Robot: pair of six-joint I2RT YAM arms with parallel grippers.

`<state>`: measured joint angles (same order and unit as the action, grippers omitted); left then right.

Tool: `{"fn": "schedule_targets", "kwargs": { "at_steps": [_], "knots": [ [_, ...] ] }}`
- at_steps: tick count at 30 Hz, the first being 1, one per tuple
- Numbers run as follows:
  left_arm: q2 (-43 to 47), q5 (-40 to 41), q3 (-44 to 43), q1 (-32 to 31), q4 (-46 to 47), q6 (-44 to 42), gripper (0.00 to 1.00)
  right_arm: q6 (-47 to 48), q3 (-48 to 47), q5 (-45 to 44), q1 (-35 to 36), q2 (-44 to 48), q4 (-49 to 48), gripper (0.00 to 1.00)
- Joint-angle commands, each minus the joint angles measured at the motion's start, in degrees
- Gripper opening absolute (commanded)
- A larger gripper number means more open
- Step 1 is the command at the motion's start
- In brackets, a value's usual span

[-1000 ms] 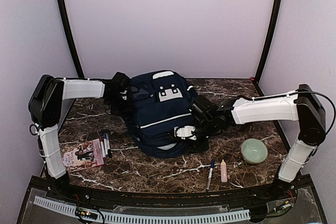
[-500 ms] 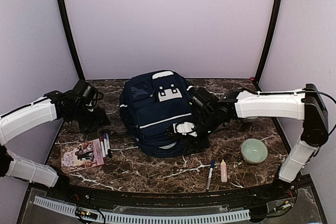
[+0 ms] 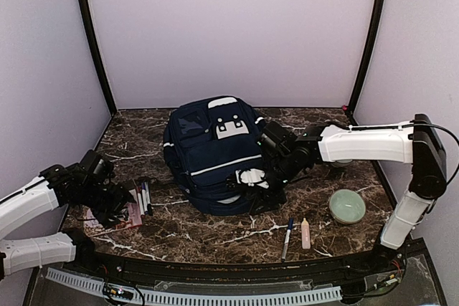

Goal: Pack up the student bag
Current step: Move the book to the center of the board.

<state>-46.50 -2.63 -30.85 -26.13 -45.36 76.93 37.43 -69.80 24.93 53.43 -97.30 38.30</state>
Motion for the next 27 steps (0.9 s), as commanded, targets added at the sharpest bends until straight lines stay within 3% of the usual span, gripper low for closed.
{"fn": "schedule_targets", "kwargs": {
  "at_steps": [1,10,21,27],
  "knots": [
    [2.2,-2.9,5.3,1.0,0.6,10.8,0.82,0.2,-0.3,1.8,0.2,-1.2,0.5,0.54],
    [7.4,-1.3,10.6,1.7,1.3,18.2,0.81,0.7,-0.2,2.8,0.2,-2.0,0.9,0.54],
    [5.2,4.0,13.4,4.6,6.1,16.3,0.81,1.0,0.1,2.9,0.2,-2.1,1.3,0.53],
    [1.5,7.3,9.9,9.6,5.7,8.9,0.82,0.8,0.5,2.3,0.2,-1.9,1.2,0.53]
  ]
}}
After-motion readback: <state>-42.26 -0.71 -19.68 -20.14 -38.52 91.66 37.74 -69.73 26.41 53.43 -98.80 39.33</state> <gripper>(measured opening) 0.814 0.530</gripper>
